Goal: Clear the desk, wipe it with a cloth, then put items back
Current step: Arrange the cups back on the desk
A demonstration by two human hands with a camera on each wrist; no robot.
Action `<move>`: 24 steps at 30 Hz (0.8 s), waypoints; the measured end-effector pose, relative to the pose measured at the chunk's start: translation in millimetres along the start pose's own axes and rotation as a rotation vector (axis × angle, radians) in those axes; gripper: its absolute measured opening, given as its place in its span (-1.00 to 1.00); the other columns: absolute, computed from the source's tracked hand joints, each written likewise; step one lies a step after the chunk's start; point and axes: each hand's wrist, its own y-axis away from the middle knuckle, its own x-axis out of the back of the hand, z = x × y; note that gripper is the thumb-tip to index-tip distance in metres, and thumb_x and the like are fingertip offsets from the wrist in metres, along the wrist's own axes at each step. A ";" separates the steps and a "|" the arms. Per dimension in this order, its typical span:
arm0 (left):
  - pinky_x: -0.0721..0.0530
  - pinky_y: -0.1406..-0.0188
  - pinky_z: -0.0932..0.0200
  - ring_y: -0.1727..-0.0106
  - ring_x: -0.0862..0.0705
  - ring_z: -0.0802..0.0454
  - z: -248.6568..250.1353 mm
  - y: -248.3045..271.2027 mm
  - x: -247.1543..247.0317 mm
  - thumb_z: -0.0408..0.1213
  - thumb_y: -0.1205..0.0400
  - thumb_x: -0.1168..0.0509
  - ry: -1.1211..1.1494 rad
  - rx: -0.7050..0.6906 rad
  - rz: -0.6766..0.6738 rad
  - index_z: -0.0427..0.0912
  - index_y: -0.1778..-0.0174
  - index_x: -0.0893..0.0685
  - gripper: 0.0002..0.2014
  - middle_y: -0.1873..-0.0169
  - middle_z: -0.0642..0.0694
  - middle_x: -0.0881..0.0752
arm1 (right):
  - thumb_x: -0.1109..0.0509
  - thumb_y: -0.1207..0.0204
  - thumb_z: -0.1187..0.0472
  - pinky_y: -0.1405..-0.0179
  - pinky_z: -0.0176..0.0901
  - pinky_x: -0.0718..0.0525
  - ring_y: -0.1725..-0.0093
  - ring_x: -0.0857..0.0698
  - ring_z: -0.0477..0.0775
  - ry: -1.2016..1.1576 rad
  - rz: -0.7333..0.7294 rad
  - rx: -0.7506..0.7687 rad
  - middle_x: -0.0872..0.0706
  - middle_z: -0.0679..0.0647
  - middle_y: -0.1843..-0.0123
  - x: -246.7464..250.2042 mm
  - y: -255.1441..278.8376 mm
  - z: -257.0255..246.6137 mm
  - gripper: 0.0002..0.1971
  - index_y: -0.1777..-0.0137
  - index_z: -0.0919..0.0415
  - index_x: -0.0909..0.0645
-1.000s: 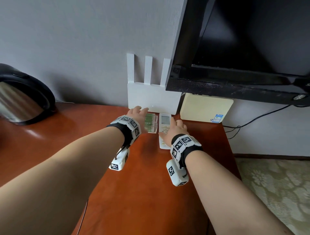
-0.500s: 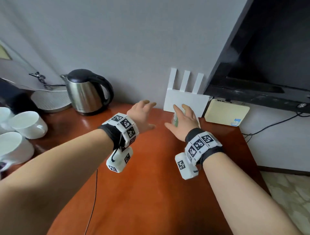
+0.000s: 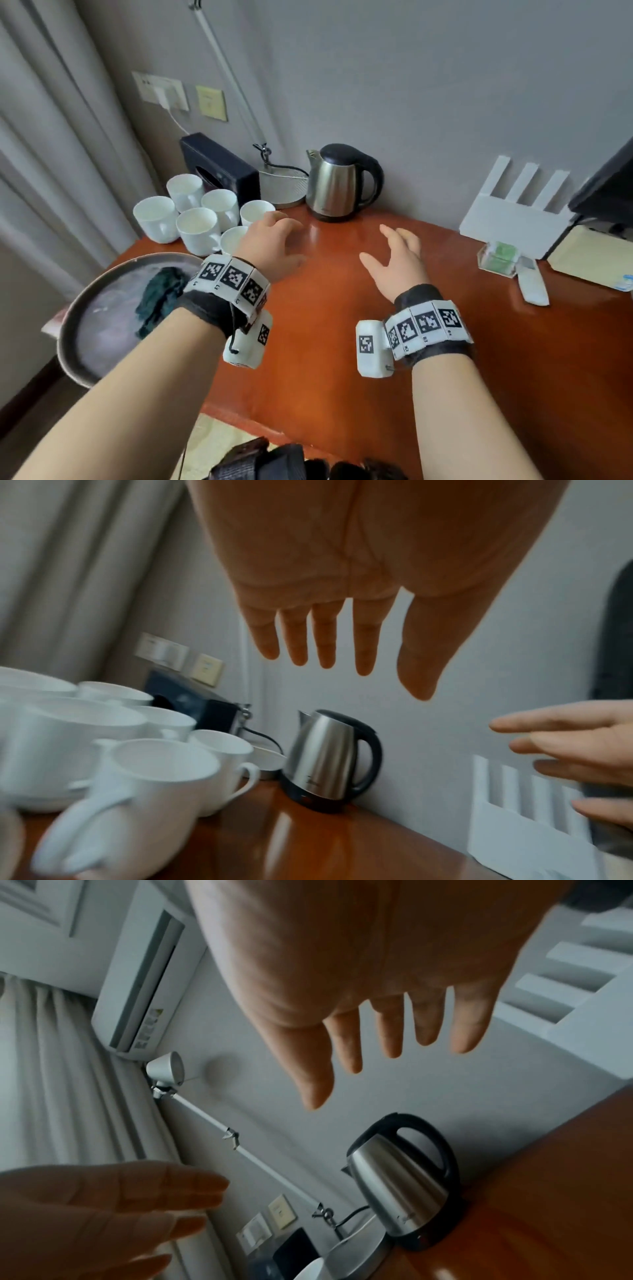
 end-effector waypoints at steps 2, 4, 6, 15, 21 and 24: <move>-0.34 -0.49 0.08 -0.50 -0.39 -0.12 -16.3 10.3 2.4 -0.15 -0.52 -0.43 0.040 0.091 0.049 -0.08 -0.47 -0.48 -0.43 -0.48 -0.12 -0.37 | -0.31 -0.57 0.02 -0.58 -0.09 -0.21 -0.59 -0.24 0.11 0.031 -0.037 0.039 -0.15 0.07 -0.61 -6.9 -2.6 -7.1 -0.38 -0.60 0.03 -0.23; -0.34 -0.51 0.06 -0.50 -0.39 -0.13 -27.7 20.7 3.3 -0.18 -0.52 -0.43 0.102 0.183 0.093 -0.09 -0.46 -0.48 -0.44 -0.48 -0.13 -0.38 | -0.31 -0.58 0.03 -0.56 -0.10 -0.21 -0.58 -0.24 0.12 0.047 -0.080 0.079 -0.17 0.07 -0.61 -10.2 -5.2 -9.6 -0.39 -0.60 0.04 -0.23; -0.37 -0.49 0.07 -0.46 -0.43 -0.14 -35.1 28.0 4.9 -0.20 -0.53 -0.43 0.156 0.262 0.146 -0.09 -0.46 -0.49 -0.45 -0.48 -0.12 -0.38 | -0.30 -0.58 0.03 -0.56 -0.09 -0.22 -0.58 -0.25 0.12 0.051 -0.115 0.101 -0.20 0.07 -0.60 -10.6 -9.4 -9.4 -0.40 -0.60 0.04 -0.23; -0.28 -0.49 0.12 -0.53 -0.35 -0.09 -64.1 20.1 -8.7 -0.22 -0.53 -0.42 0.146 0.389 0.191 -0.09 -0.51 -0.41 -0.39 -0.52 -0.11 -0.36 | -0.29 -0.59 0.06 -0.54 -0.08 -0.25 -0.55 -0.31 0.10 0.090 -0.243 0.160 -0.23 0.06 -0.59 -28.9 -39.7 -10.7 -0.42 -0.59 0.05 -0.24; -0.37 -0.51 -0.05 -0.49 -0.38 -0.19 -109.1 -31.2 -19.6 -0.07 -0.49 -0.43 0.089 0.386 -0.004 0.07 -0.64 -0.13 -0.16 -0.55 -0.11 -0.28 | -0.30 -0.59 0.08 -0.52 -0.09 -0.28 -0.54 -0.34 0.12 0.176 -0.304 0.177 -0.23 0.07 -0.58 -73.3 -89.1 -46.8 -0.40 -0.61 0.04 -0.21; -0.40 -0.47 -0.04 -0.54 -0.33 -0.17 -126.5 -57.9 -21.4 0.04 -0.47 -0.42 0.071 0.380 -0.085 0.08 -0.66 -0.02 -0.08 -0.59 -0.06 -0.18 | -0.33 -0.57 0.07 -0.53 -0.05 -0.27 -0.55 -0.29 0.15 0.279 -0.361 0.203 -0.19 0.05 -0.59 -97.3 -123.6 -70.8 -0.34 -0.62 0.00 -0.16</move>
